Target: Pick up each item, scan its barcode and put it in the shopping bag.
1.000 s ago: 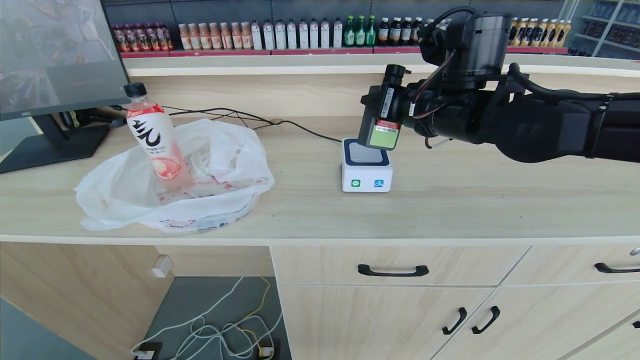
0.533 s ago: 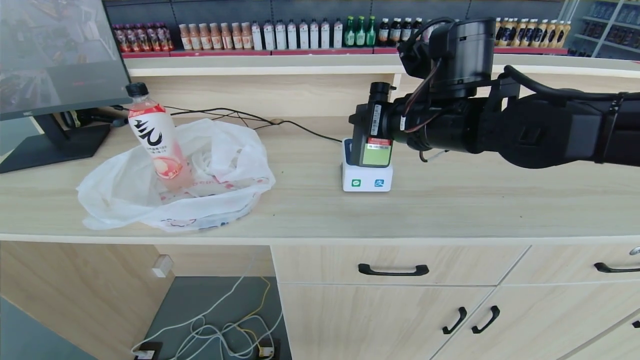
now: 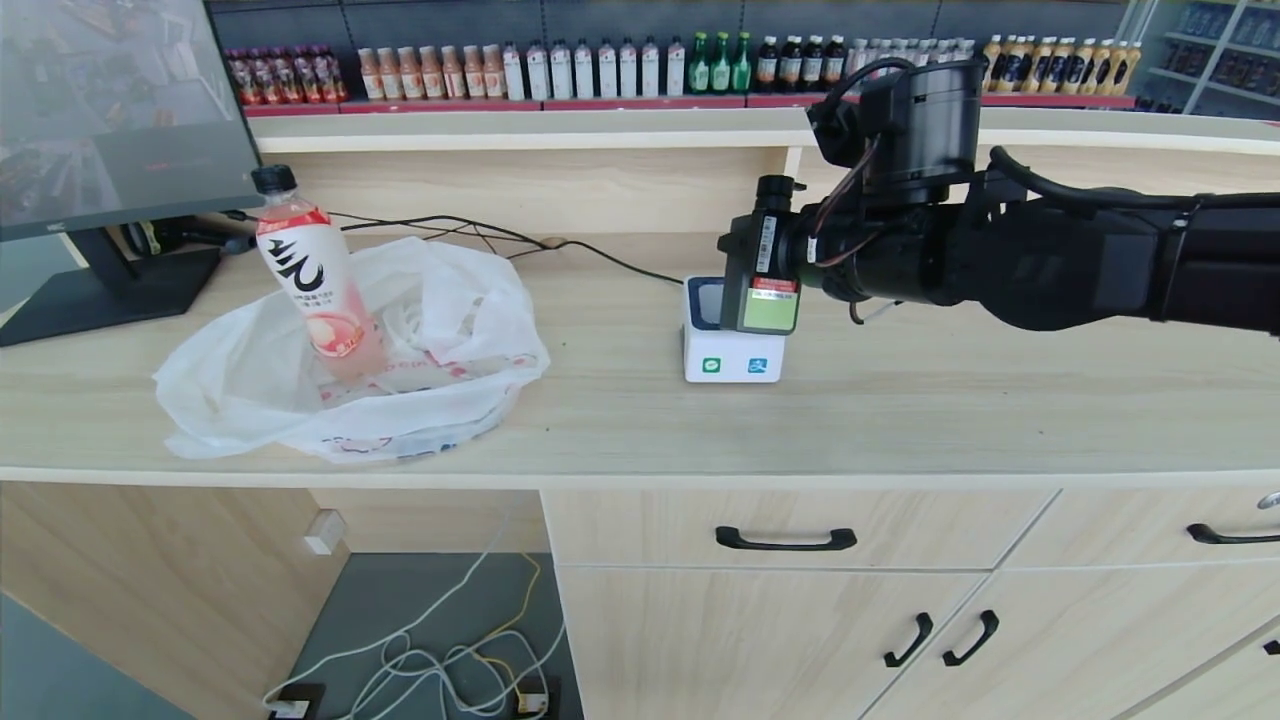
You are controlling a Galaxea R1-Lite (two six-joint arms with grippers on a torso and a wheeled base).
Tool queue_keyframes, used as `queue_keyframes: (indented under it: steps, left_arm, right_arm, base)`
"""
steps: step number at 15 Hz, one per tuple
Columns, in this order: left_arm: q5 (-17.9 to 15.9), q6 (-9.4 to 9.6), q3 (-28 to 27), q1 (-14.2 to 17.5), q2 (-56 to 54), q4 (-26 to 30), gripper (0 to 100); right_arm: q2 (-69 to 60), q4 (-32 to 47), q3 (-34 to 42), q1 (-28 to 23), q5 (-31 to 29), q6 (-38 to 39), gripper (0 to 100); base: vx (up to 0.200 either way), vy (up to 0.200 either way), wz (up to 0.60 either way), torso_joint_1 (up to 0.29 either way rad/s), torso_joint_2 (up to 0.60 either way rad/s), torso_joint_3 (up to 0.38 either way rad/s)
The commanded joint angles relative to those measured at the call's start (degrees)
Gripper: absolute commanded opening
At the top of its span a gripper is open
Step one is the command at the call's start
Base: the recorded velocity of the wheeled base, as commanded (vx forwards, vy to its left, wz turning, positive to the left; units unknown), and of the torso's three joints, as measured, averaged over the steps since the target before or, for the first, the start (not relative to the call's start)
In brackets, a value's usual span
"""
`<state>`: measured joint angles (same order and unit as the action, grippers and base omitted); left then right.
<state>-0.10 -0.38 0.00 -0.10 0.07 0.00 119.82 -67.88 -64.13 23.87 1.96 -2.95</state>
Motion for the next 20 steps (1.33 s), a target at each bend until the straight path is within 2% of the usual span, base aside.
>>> queue_keyframes:
  steps: [1,7,12,13,20]
  left_arm:
    - [0.01,-0.06,0.0,0.01,0.01,0.0,100]
    - [0.01,-0.06,0.0,0.01,0.01,0.0,100]
    - [0.01,0.03,0.0,0.01,0.01,0.0,100]
    - [0.01,-0.06,0.0,0.01,0.01,0.0,100]
    - [0.01,-0.06,0.0,0.01,0.01,0.0,100]
  right_arm:
    - [0.85,1.96,-2.66,0.04,-0.03,-0.04,100]
    - [3.23,8.02,-10.4,0.04,-0.82,-0.04,100]
    - [5.07,8.02,-11.1,-0.05,-1.0,-0.04,100]
    - [5.07,7.94,-11.1,-0.05,-1.0,-0.04,0]
    - [3.58,7.41,-10.92,0.04,-0.91,-0.04,0]
  base:
    - [0.0,0.0,0.0,0.0,0.0,0.0]
    - [0.0,0.0,0.0,0.0,0.0,0.0]
    - [0.0,0.0,0.0,0.0,0.0,0.0]
    - [0.0,0.0,0.0,0.0,0.0,0.0]
    - [0.0,0.0,0.0,0.0,0.0,0.0]
